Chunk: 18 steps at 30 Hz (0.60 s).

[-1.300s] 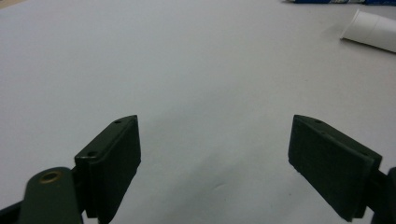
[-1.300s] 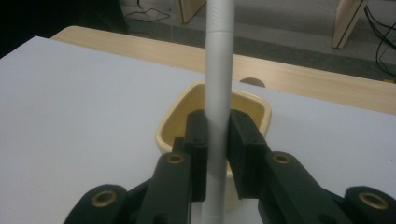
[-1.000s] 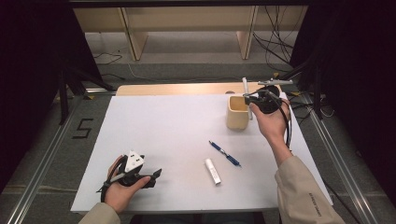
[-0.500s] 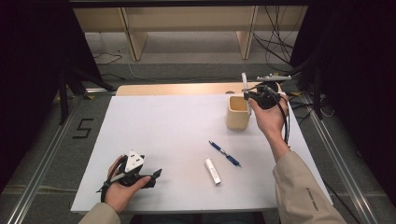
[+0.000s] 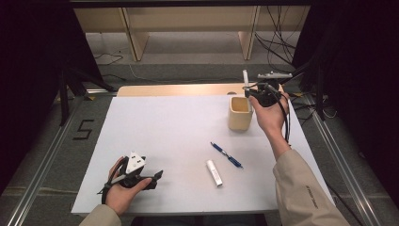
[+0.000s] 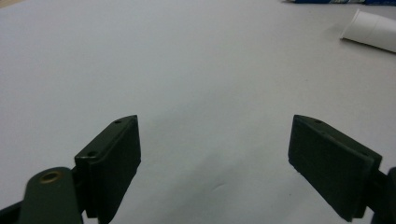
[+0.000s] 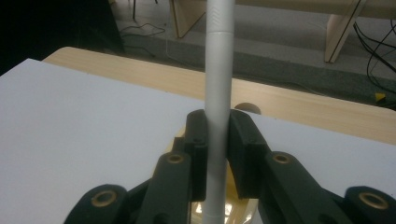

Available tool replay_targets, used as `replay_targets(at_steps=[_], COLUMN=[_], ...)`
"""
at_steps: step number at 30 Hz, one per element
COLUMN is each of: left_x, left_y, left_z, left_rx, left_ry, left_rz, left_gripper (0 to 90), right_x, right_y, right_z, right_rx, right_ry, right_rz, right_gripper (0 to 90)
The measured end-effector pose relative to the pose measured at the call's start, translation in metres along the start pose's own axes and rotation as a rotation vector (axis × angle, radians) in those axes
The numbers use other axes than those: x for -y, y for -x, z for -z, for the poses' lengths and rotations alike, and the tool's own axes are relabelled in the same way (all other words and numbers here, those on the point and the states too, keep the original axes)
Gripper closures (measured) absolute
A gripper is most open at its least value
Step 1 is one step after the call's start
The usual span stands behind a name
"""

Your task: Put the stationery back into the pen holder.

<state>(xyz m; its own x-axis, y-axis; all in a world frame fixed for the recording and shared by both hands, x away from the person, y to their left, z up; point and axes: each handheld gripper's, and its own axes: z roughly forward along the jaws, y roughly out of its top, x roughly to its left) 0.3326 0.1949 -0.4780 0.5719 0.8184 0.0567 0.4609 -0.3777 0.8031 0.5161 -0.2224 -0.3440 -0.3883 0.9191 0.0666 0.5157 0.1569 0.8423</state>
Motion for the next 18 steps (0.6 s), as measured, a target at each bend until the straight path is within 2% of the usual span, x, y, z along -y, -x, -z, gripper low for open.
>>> replay_targets(at_steps=[18], left_x=[0.0], left_y=[0.0], left_z=[0.0], left_rx=[0.001], left_ry=[0.0], left_rz=[0.0], left_gripper=[16.8], right_x=[-0.002], right_y=[0.004], right_z=[-0.011], right_rx=[0.016], right_ry=[0.039], right_rz=[0.004], right_gripper=[78.7])
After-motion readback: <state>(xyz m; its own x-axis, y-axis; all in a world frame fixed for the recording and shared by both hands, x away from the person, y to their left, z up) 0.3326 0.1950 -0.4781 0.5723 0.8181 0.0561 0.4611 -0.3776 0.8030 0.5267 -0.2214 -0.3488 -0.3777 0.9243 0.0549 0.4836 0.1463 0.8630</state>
